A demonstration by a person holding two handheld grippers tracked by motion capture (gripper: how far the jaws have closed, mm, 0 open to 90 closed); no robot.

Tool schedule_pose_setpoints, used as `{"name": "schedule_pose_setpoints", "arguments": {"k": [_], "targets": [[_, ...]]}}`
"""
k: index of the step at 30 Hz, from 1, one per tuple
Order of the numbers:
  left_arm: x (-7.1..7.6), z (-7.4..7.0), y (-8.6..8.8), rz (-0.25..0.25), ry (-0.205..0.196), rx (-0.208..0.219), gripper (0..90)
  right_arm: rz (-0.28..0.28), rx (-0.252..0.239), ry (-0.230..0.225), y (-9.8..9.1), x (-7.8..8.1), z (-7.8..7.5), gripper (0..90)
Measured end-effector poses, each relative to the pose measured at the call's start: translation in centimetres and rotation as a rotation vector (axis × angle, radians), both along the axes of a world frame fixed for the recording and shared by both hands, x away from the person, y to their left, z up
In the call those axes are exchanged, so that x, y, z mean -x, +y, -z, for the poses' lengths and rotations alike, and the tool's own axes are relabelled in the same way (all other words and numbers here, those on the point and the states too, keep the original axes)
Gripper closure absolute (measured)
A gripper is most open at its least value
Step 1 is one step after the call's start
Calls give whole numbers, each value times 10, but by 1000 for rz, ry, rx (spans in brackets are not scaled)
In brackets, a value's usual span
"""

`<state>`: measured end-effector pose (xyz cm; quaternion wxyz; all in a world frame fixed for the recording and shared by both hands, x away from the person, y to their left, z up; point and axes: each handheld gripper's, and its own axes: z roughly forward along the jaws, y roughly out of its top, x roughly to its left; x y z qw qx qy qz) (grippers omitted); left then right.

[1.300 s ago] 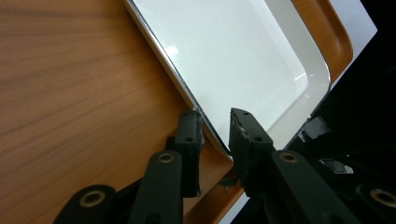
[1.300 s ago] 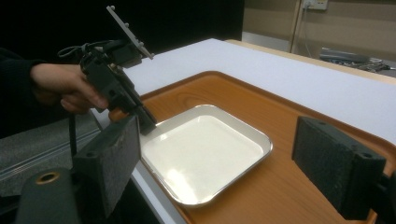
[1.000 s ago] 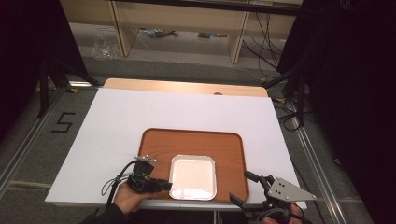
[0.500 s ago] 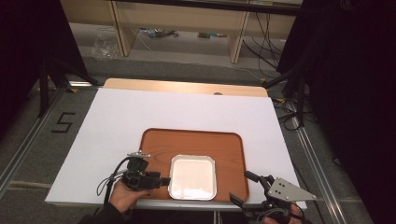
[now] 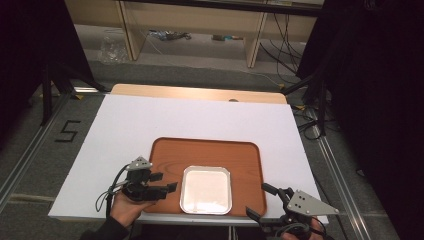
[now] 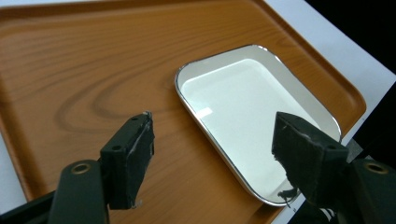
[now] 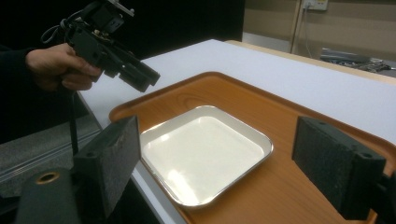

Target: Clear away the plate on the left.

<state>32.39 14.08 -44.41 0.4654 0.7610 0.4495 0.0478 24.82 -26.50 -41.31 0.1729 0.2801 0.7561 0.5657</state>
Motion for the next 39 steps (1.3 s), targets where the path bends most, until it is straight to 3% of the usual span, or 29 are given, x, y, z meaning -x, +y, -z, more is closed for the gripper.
{"name": "schedule_pose_setpoints", "arguments": {"k": [1, 2, 4, 7, 8, 10, 11, 15, 17, 21, 23, 27, 28, 29, 35, 36, 39], "targets": [[0, -1, 1, 3, -7, 1, 282, 6, 0, 14, 0, 1, 0, 167], [0, -1, 1, 3, -7, 1, 276, 10, 5, -3, -1, 0, 0, 167], [1, -2, 3, 6, -38, 5, 266, 11, 0, 15, 0, 1, 0, 167], [2, -3, 4, 1, -41, 21, 249, 14, 8, -6, -1, 0, 0, 167], [3, -5, 5, 2, -46, 26, 235, 3, -6, 17, -1, -1, 0, 166], [3, -5, 6, 9, -61, 32, 231, 14, -11, -7, -1, -2, 1, 166], [4, -6, 8, 11, -68, 41, 230, 9, -32, 27, 0, -1, 1, 166], [7, -8, 10, 10, -86, 37, 208, 2, -27, 21, 0, -1, 1, 166], [11, -10, 12, 8, -101, 32, 202, -13, -2, 9, -1, -2, 0, 166], [14, -11, 14, 7, -122, 29, 191, -12, -10, 15, -1, -2, 1, 166], [16, -13, 17, 8, -123, 22, 188, -3, -25, 48, -1, -1, 1, 166], [18, -13, 21, -10, -126, 29, 179, 0, -17, 35, -3, -3, 1, 166], [18, -13, 22, -8, -131, 28, 179, 8, -6, 9, -4, -3, 1, 166], [19, -13, 24, -5, -131, 24, 179, 1, -33, 36, -2, -3, 2, 166], [22, -15, 28, 3, -145, 7, 182, -10, -22, 37, -3, -3, 1, 166], [24, -16, 30, 5, -156, -6, 181, 5, -14, 12, -3, -2, 1, 166], [27, -17, 32, -1, -160, -1, 180, 31, 17, 20, -4, 0, 0, 167]]}}
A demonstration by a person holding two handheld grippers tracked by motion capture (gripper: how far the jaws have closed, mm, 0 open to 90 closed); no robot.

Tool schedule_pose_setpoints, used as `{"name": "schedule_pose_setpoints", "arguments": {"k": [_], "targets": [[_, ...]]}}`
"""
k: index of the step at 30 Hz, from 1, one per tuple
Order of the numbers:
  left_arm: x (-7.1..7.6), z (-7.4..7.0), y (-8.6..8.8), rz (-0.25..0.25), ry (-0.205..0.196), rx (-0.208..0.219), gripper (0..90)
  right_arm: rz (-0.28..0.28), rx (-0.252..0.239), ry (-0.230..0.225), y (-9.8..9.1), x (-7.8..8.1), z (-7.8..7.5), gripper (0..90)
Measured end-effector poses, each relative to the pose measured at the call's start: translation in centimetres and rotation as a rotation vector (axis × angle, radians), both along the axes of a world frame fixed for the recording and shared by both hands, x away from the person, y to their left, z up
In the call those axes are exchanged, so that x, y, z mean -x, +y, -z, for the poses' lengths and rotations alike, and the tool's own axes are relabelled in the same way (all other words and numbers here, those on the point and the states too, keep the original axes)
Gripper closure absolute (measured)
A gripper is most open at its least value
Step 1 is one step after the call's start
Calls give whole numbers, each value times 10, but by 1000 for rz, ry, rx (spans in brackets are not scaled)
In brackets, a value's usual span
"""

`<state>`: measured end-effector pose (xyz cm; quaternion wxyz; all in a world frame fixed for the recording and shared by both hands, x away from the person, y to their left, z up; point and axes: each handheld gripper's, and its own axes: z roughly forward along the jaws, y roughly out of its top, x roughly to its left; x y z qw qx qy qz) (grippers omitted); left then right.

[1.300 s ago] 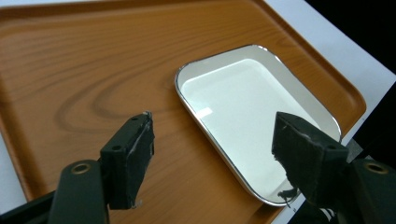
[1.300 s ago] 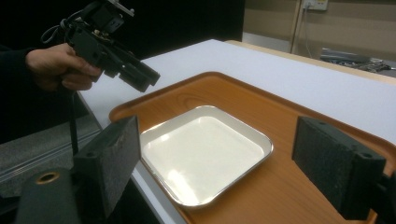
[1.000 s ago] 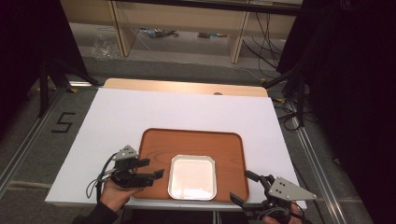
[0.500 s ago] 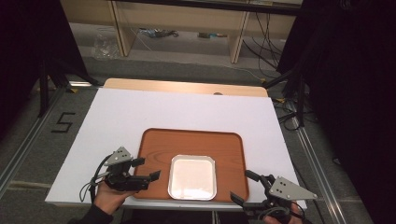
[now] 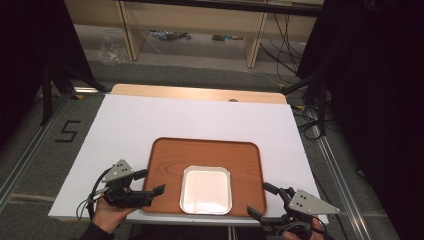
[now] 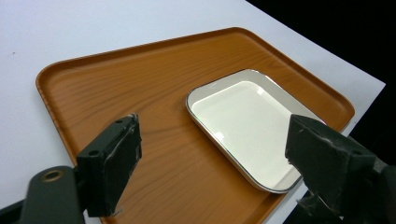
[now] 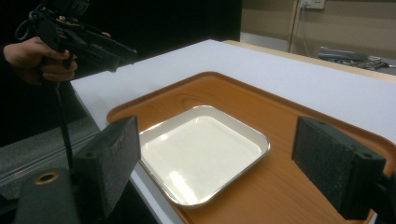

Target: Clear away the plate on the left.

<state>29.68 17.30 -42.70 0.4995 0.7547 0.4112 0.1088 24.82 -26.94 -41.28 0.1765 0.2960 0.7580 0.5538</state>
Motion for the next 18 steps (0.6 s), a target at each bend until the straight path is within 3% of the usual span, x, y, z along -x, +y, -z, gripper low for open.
{"name": "schedule_pose_setpoints", "arguments": {"k": [2, 3, 5, 6, 8, 13, 15, 18], "targets": [[2, -1, 2, 6, -13, -7, 177, 1, 3, -15, -1, 0, 0, 166], [3, -1, 3, -5, -9, 1, 177, -26, -19, 2, 2, -1, 1, 166], [5, -2, 6, 12, -24, -6, 177, -2, -12, -17, 2, -1, 1, 166], [7, -2, 6, -6, -15, -1, 177, -2, -12, -17, 2, -1, 1, 166], [9, -2, 8, -5, -15, -2, 175, -13, -31, 4, 4, 0, 1, 166], [14, -2, 10, 12, -17, -30, 175, -24, -14, -8, 3, -1, 1, 166], [17, -1, 7, -8, -15, -5, 174, -15, -13, -15, 3, -1, 1, 166], [20, -3, 9, 9, -21, -40, 174, -13, -15, -12, 3, 0, 1, 166]]}}
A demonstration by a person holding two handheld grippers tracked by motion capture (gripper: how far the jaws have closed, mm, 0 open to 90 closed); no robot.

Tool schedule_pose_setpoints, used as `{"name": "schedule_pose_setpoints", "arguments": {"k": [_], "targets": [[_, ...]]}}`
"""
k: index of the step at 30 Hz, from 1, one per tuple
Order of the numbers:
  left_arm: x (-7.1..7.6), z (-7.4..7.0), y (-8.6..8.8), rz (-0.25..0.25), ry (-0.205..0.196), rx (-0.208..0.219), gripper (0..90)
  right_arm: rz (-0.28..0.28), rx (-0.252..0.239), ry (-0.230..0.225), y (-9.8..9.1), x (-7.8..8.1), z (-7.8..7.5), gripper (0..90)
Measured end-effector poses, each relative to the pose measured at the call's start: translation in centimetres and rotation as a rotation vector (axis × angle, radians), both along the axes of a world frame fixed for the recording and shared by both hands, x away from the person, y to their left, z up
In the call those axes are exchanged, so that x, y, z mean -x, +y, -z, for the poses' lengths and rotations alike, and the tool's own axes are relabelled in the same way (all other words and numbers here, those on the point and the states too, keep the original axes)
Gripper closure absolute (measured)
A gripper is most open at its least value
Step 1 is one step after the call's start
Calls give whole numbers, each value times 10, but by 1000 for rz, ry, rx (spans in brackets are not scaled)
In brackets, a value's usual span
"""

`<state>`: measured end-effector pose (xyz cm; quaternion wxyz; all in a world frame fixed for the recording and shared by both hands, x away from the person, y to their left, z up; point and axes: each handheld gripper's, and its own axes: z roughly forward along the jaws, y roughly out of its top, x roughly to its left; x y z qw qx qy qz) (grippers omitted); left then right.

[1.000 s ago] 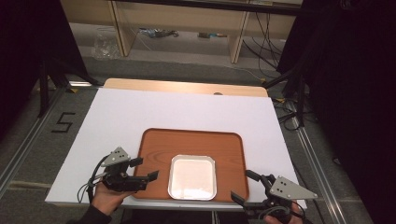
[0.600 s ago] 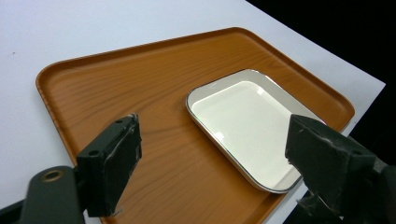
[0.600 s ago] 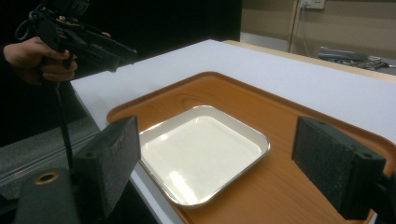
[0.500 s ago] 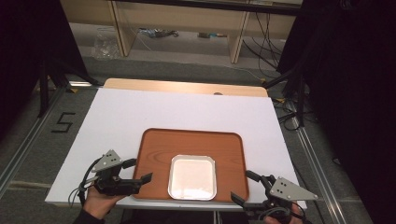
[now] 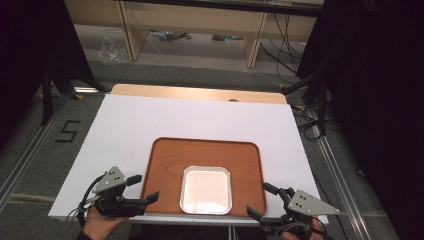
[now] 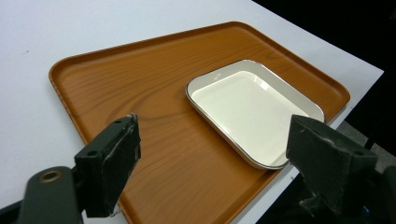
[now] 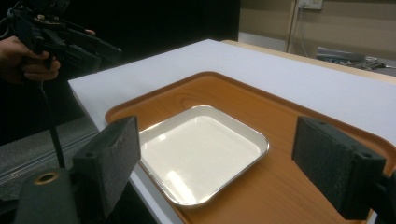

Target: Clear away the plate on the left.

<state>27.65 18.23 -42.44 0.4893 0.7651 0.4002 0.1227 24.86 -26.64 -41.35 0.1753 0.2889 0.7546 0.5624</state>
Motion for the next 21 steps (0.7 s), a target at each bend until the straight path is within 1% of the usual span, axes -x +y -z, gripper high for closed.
{"name": "schedule_pose_setpoints", "arguments": {"k": [3, 4, 5, 6, 7, 9, 12, 13, 14, 15, 16, 17, 18, 19, 20, 21], "targets": [[3, -1, -1, 2, -8, -7, 174, 9, -7, 6, 1, 1, 0, 166], [4, 0, -1, 6, -12, 3, 174, 12, 9, -8, 0, 1, 0, 166], [8, -1, -2, 10, -12, -1, 173, 5, -8, -16, 1, 0, 0, 167], [9, -2, -2, 18, -22, -16, 173, 4, -11, -9, 1, 0, 0, 166], [9, -2, -2, 18, -22, -16, 173, 5, -9, -16, 0, 0, 0, 166], [14, -3, -3, 21, -23, -27, 173, 8, -7, -18, 1, 0, 0, 166], [17, -3, -4, 13, -27, -15, 170, 10, -3, -11, 1, 1, 0, 166], [20, -3, -3, 20, -27, -19, 170, 10, -8, -21, 1, 0, 1, 166], [20, -3, -3, 20, -27, -19, 170, 10, -8, -21, 1, 0, 1, 166], [22, -4, -2, 29, -36, -20, 170, 2, -21, -11, 2, 0, 1, 166], [22, -4, -2, 29, -36, -20, 170, 2, -21, -11, 2, 0, 1, 166], [24, -4, -3, 17, -26, -15, 170, 7, -14, -17, 2, 0, 1, 166], [25, -4, -3, 17, -24, -7, 169, 7, -12, -14, 1, 1, 1, 166], [26, -5, -3, 18, -20, -9, 169, 5, -14, -7, 1, 1, 0, 166], [30, -6, -6, 25, -21, 1, 168, 6, -11, -15, 1, 1, 1, 166], [32, -7, -6, 25, -23, -16, 168, 5, -11, -15, 1, 1, 1, 166]]}}
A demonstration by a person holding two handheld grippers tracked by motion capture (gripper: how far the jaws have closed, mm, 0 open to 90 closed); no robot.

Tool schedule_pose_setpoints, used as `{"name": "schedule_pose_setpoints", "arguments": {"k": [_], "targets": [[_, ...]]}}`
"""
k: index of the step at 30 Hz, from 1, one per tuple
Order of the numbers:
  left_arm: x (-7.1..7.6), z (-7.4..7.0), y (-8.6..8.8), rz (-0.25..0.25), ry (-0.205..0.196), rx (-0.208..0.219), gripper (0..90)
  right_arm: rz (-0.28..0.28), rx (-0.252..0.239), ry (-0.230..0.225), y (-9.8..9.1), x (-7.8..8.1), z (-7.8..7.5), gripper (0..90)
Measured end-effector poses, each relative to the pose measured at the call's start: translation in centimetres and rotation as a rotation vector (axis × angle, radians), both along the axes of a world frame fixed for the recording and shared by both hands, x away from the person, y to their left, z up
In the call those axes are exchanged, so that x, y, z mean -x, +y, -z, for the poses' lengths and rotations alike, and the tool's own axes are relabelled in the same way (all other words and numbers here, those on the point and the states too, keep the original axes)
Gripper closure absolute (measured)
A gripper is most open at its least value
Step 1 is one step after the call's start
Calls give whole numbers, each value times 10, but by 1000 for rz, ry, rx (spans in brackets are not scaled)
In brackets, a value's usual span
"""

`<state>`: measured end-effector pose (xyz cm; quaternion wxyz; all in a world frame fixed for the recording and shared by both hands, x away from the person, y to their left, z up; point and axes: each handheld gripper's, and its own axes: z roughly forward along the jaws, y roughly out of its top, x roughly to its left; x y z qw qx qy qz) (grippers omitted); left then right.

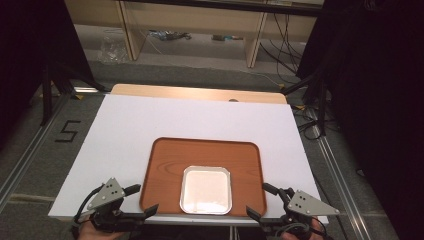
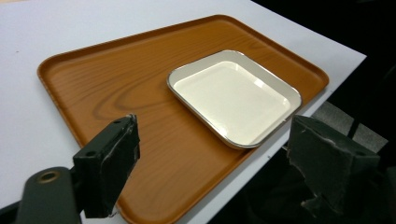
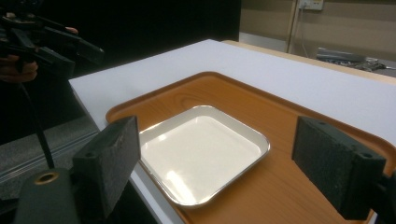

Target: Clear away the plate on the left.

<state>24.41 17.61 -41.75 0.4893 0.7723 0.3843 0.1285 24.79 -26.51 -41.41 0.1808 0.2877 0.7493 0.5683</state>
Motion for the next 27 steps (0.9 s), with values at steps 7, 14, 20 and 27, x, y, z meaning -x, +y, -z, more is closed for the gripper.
{"name": "schedule_pose_setpoints", "arguments": {"k": [7, 14, 20, 27], "targets": [[10, -3, -3, 9, -6, -15, 170, -1, 6, 6, 0, 0, 0, 166], [15, -6, -6, 1, 1, -6, 172, -5, -10, 22, 1, 1, 0, 166], [13, -3, -9, 14, 10, -17, 173, -3, 1, 8, 1, 0, 0, 166], [10, -2, -9, 10, 14, -30, 173, 5, 15, 7, 0, 1, 0, 166]]}}
